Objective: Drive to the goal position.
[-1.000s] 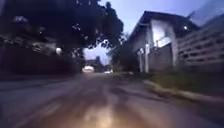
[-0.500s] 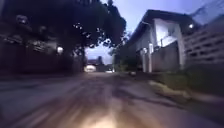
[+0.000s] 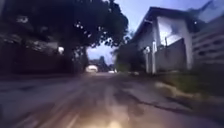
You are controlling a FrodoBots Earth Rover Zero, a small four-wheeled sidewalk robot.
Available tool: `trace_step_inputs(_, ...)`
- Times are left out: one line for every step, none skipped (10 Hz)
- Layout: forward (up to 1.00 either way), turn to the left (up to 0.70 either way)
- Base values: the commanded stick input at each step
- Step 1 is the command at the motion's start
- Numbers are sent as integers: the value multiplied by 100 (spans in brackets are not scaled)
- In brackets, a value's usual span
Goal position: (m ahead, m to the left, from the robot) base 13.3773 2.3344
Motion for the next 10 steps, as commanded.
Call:
trace_step_inputs(70, -35)
trace_step_inputs(70, -24)
trace_step_inputs(70, 0)
trace_step_inputs(70, 0)
trace_step_inputs(70, 0)
trace_step_inputs(70, 0)
trace_step_inputs(70, 0)
trace_step_inputs(70, 0)
trace_step_inputs(70, 0)
trace_step_inputs(70, 0)
